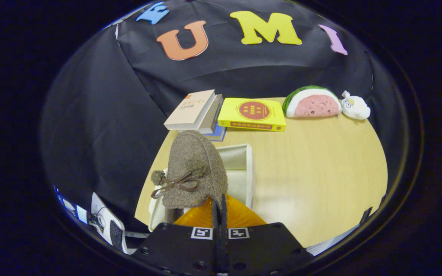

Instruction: Open the storage box then place both shoes into the box .Put the left shoe in first, then the right shoe, with the right side of both shoes facing outward in a uniform manner.

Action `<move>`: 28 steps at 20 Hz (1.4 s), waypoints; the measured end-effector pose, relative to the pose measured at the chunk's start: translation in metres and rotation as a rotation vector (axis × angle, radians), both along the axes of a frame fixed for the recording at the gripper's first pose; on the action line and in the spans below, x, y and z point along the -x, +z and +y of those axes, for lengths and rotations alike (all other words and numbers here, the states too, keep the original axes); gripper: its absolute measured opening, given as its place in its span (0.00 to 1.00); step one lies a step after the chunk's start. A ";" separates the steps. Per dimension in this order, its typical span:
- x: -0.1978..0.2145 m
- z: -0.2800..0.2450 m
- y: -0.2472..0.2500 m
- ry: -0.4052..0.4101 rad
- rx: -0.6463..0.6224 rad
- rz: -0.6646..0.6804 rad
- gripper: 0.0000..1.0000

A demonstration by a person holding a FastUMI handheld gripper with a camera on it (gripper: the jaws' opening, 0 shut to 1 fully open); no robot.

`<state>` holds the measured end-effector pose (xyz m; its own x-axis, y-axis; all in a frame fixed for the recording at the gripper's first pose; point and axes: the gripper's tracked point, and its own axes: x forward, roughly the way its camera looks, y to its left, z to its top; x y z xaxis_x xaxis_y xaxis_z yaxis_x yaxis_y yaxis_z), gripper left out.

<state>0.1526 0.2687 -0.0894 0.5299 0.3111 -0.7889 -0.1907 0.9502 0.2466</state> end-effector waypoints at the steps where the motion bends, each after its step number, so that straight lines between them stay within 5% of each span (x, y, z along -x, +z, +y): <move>1: -0.001 0.003 -0.010 -0.005 0.008 0.008 0.00; 8: -0.005 -0.004 -0.057 -0.067 0.084 0.006 0.01; 18: 0.003 -0.003 -0.047 -0.044 0.100 -0.089 0.11; 20: 0.006 -0.004 -0.036 -0.033 0.081 -0.122 0.19; 25: 0.012 -0.035 0.010 -0.063 0.152 -0.317 0.58; 26: 0.016 -0.038 0.019 -0.064 0.159 -0.361 0.58; 28: 0.024 -0.043 0.033 -0.057 0.156 -0.416 0.77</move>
<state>0.1284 0.2260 -0.0560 0.8252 0.1665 -0.5398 -0.1894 0.9818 0.0133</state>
